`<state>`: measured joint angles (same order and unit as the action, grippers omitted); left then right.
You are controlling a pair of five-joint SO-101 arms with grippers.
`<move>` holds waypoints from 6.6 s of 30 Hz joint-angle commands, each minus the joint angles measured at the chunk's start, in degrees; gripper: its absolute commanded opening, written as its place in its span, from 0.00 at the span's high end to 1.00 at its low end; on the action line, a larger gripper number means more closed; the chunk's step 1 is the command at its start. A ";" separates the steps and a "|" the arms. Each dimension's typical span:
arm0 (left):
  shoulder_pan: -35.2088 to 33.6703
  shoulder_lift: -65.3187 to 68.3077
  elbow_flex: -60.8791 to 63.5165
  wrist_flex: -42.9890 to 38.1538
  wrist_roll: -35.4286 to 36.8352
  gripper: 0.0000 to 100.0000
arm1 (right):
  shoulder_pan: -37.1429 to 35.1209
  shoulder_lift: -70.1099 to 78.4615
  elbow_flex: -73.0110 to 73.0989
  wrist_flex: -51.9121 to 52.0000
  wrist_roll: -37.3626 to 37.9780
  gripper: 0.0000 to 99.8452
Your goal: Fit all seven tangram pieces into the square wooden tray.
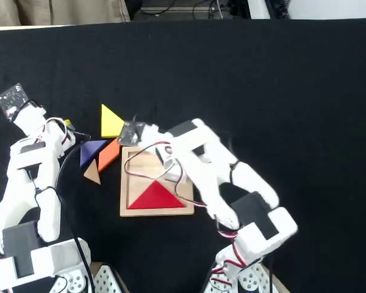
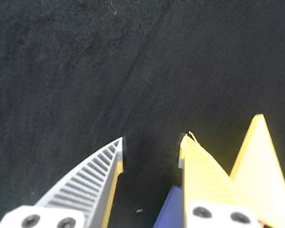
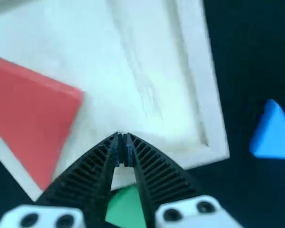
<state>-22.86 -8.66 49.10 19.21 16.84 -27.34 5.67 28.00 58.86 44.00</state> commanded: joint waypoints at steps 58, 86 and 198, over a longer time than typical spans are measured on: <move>18.68 40.70 -64.31 58.46 37.63 0.64 | 21.54 -10.24 13.41 -36.75 -30.33 0.99; 15.78 39.30 -63.08 65.05 40.97 0.70 | 21.45 -10.24 13.41 -36.84 -30.33 0.99; 9.54 65.93 -119.69 74.99 -86.33 0.70 | 21.54 -4.62 10.07 -36.75 -25.93 0.99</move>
<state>-12.57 58.24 -63.34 89.89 -62.64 -4.92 1.45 41.36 22.11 17.63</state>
